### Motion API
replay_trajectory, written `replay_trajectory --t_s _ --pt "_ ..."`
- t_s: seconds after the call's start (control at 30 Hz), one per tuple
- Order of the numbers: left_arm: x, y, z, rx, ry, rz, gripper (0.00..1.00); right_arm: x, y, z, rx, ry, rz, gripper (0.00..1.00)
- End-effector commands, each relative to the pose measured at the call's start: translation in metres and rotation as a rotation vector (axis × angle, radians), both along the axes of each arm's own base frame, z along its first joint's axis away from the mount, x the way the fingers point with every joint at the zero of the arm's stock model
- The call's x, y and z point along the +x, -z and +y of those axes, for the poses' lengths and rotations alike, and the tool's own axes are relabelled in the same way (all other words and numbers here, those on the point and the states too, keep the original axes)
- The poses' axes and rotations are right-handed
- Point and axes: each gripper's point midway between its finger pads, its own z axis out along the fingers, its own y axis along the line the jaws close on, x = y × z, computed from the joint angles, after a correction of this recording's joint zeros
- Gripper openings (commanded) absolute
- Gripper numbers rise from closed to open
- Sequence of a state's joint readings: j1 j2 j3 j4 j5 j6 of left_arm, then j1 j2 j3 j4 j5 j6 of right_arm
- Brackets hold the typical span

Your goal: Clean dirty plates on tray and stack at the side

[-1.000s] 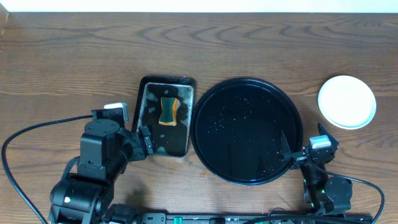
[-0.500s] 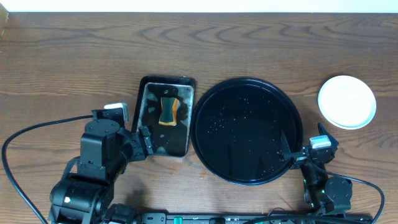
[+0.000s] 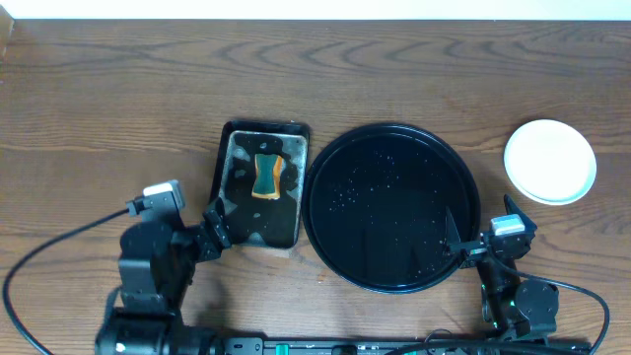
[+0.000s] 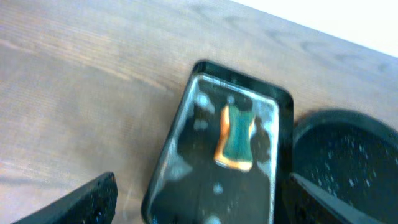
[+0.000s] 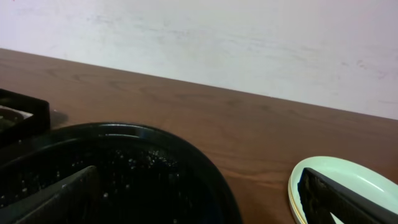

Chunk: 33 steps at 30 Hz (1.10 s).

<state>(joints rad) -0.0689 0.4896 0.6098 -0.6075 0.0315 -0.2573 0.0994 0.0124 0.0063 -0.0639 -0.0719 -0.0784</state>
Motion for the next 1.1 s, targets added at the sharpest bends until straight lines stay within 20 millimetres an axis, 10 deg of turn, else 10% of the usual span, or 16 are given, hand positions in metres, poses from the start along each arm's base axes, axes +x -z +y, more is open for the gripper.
replay_trajectory --t_s 0.0,0.67,1.07 --pt "-0.001 0.015 0.001 0.02 0.028 -0.061 0.86 0.0 0.0 0.0 -0.012 -0.002 -0.004 0.99" --pt "0.018 0.015 0.018 0.097 -0.029 -0.588 0.86 0.0 0.0 0.0 -0.012 -0.002 -0.004 0.99" --pt "0.014 0.055 0.017 0.161 0.004 -0.424 0.86 0.0 0.0 0.0 -0.012 -0.002 -0.004 0.99"
